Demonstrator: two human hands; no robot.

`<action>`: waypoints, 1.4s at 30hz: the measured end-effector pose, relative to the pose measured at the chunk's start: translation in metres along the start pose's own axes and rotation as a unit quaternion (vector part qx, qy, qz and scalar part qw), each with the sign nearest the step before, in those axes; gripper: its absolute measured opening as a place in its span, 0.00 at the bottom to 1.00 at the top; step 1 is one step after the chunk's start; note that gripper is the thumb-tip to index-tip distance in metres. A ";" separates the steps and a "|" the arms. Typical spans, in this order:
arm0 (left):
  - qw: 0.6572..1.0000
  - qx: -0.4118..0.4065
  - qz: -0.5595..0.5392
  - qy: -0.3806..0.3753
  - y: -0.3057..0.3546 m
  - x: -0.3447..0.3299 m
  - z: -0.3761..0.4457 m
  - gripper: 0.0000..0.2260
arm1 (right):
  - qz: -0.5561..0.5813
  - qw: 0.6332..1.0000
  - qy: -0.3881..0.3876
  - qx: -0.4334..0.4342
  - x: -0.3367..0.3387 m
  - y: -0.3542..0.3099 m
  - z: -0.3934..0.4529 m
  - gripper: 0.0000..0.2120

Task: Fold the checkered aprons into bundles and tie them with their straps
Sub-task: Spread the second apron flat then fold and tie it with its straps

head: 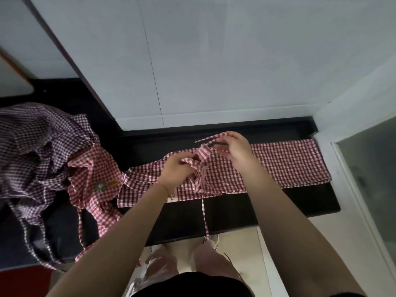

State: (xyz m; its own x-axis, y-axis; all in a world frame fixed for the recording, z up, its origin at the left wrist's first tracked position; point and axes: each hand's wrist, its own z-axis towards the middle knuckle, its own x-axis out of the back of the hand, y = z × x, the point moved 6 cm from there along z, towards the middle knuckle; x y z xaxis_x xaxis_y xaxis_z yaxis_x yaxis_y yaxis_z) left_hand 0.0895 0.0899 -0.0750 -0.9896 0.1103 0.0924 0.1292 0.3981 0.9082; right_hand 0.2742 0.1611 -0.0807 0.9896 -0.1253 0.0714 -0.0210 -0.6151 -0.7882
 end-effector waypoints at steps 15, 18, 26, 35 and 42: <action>0.982 0.188 0.001 0.020 -0.052 0.029 -0.008 0.04 | 0.080 0.970 -0.109 -0.200 0.032 0.097 -0.059 0.06; 0.982 0.181 0.009 0.045 -0.059 0.029 -0.010 0.03 | -0.123 0.909 -0.289 -0.274 0.030 0.124 -0.084 0.14; 0.990 0.122 0.006 0.070 -0.049 0.017 -0.004 0.11 | -0.576 0.669 -0.320 -0.344 0.035 0.155 -0.105 0.20; 0.970 0.021 0.126 0.207 -0.053 0.032 -0.037 0.06 | -0.513 0.849 -0.100 0.083 -0.036 0.100 -0.061 0.10; 0.966 0.061 0.100 0.231 -0.065 0.034 -0.038 0.06 | -0.548 0.821 -0.106 0.122 -0.056 0.110 -0.063 0.10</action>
State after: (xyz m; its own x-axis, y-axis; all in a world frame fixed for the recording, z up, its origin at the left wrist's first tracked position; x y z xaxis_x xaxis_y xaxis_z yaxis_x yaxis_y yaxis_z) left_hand 0.0450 0.0328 -0.1155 -0.8628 -0.2118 0.4590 0.2988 0.5187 0.8010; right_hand 0.2072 0.0518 -0.1328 0.3992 0.5528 0.7315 0.9015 -0.0911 -0.4231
